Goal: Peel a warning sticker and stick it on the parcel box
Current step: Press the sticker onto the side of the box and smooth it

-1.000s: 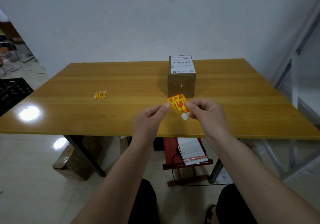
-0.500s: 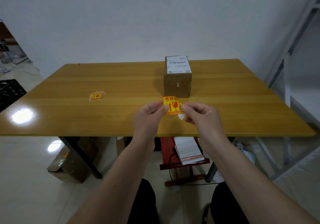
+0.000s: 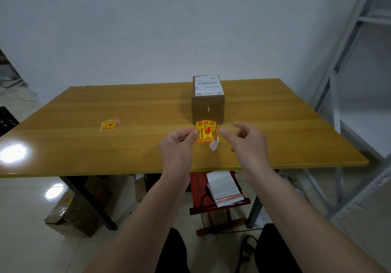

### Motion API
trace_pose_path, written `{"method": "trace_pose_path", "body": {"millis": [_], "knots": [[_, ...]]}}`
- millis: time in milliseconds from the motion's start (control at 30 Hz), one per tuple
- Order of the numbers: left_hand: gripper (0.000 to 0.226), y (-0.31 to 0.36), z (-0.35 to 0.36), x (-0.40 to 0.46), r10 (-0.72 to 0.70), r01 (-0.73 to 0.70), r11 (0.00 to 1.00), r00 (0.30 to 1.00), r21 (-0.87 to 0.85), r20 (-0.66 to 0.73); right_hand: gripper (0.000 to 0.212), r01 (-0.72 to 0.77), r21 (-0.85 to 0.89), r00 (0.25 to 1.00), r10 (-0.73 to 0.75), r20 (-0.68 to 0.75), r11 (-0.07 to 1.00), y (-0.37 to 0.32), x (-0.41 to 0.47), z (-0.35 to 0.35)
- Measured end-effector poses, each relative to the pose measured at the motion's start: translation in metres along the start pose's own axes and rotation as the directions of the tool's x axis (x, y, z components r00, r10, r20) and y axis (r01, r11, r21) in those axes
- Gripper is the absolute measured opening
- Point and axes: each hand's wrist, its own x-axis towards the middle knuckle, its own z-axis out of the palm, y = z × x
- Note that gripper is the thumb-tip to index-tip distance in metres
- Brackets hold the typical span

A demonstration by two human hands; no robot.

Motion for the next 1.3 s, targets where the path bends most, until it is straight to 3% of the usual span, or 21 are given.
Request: {"method": "trace_pose_path", "body": {"millis": [233,467,633,700,767,867,1000,1300], "knots": [[0.005,-0.019,0.02,0.038,0.012,-0.012,1.0,1.0,0.008,0.017,0.004,0.064,-0.017,0.993,-0.062,0.095,0.998,0.009,0.05,0.015],[0.012,-0.04,0.039,0.083,0.04,-0.04,0.998,0.999,0.05,0.012,0.01,0.002,0.066,0.994,-0.009,0.108,0.998,0.032,0.101,0.023],[0.018,-0.06,0.063,0.11,0.02,-0.023,0.999,0.991,-0.024,-0.13,0.018,0.086,0.006,0.994,-0.086,0.06,0.996,0.045,0.133,0.042],[0.032,-0.07,0.067,0.125,0.036,-0.031,0.999,0.977,0.028,-0.211,0.02,0.119,-0.018,0.993,-0.119,0.027,0.993,0.049,0.144,0.044],[0.043,-0.074,0.065,0.139,0.166,-0.121,0.973,0.959,0.199,-0.229,0.019,0.124,-0.059,0.992,-0.122,0.025,0.991,0.053,0.155,0.043],[0.051,-0.071,0.064,0.159,0.444,-0.388,0.798,0.896,0.462,-0.015,0.019,0.134,-0.113,0.99,-0.128,0.064,0.984,0.058,0.17,0.045],[0.048,-0.068,0.065,0.184,0.526,-0.549,0.589,0.818,0.594,0.234,0.02,0.157,-0.122,0.987,-0.152,0.051,0.98,0.06,0.183,0.055],[0.058,-0.075,0.064,0.197,0.542,-0.581,0.575,0.798,0.577,0.264,0.01,0.26,-0.186,0.963,-0.27,-0.029,0.948,0.07,0.191,0.072]]}}
